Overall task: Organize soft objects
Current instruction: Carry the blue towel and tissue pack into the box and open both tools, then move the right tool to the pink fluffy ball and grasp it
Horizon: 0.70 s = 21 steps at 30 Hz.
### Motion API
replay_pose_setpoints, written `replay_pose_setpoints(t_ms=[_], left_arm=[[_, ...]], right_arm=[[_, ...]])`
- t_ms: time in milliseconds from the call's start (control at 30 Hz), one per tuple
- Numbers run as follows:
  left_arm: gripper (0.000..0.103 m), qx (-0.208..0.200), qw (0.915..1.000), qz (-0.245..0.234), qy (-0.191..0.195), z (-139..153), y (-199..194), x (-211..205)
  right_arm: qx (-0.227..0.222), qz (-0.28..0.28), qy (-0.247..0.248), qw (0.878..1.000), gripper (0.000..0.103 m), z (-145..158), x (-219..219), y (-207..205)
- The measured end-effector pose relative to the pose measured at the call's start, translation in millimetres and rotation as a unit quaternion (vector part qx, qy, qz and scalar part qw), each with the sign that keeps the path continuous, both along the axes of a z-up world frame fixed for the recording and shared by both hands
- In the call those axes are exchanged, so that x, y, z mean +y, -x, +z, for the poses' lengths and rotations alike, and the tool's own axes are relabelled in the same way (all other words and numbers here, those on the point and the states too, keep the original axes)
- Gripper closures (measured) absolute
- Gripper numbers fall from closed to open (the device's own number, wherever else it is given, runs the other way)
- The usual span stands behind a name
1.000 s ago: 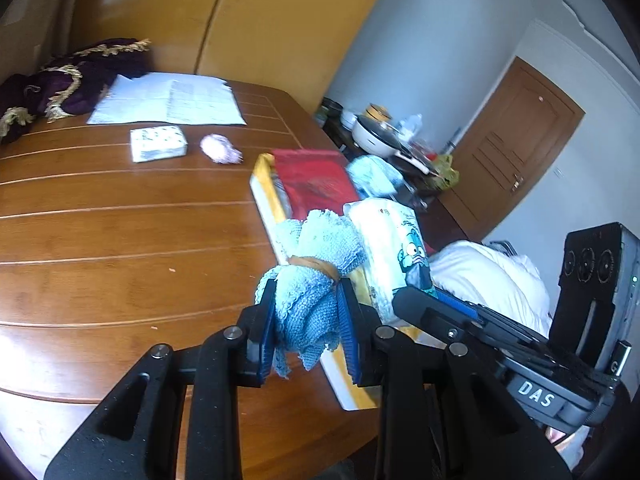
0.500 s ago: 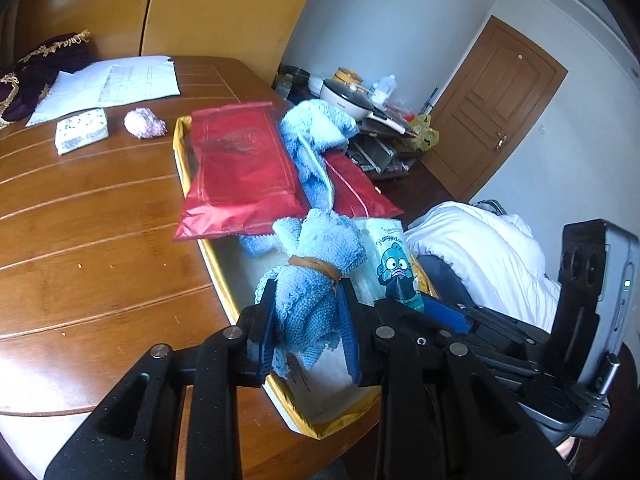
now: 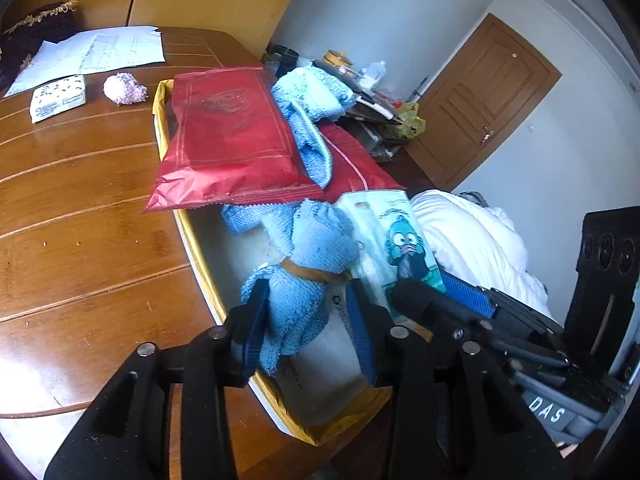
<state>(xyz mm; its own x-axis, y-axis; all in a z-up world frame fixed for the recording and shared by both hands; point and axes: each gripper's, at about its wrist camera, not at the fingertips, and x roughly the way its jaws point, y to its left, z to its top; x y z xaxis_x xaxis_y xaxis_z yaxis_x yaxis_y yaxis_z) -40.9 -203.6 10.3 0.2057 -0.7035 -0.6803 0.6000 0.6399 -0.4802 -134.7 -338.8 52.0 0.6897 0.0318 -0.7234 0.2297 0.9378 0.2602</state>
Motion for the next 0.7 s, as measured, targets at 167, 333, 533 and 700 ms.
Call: replay_pose_setpoints(t_ms=[167, 333, 533, 700], left_arm=[[0.045, 0.003, 0.9992, -0.007, 0.038, 9.1, 5.6, 23.7], [0.032, -0.016, 0.9962, 0.006, 0.086, 28.4, 6.6, 59.8], [0.032, -0.059, 0.991, 0.096, 0.072, 54.3, -24.7, 112.0], [0.032, -0.066, 0.9778, 0.193, 0.049, 61.0, -71.3, 161.0]], right_arm=[[-0.035, -0.002, -0.01, 0.999, 0.048, 16.7, 2.4, 3.6], [-0.065, 0.013, -0.012, 0.998, 0.042, 39.1, 17.8, -6.2], [-0.089, 0.071, -0.057, 0.992, 0.033, 59.8, 56.5, -53.0], [-0.076, 0.097, -0.078, 0.989, 0.033, 70.7, 89.9, -113.5]])
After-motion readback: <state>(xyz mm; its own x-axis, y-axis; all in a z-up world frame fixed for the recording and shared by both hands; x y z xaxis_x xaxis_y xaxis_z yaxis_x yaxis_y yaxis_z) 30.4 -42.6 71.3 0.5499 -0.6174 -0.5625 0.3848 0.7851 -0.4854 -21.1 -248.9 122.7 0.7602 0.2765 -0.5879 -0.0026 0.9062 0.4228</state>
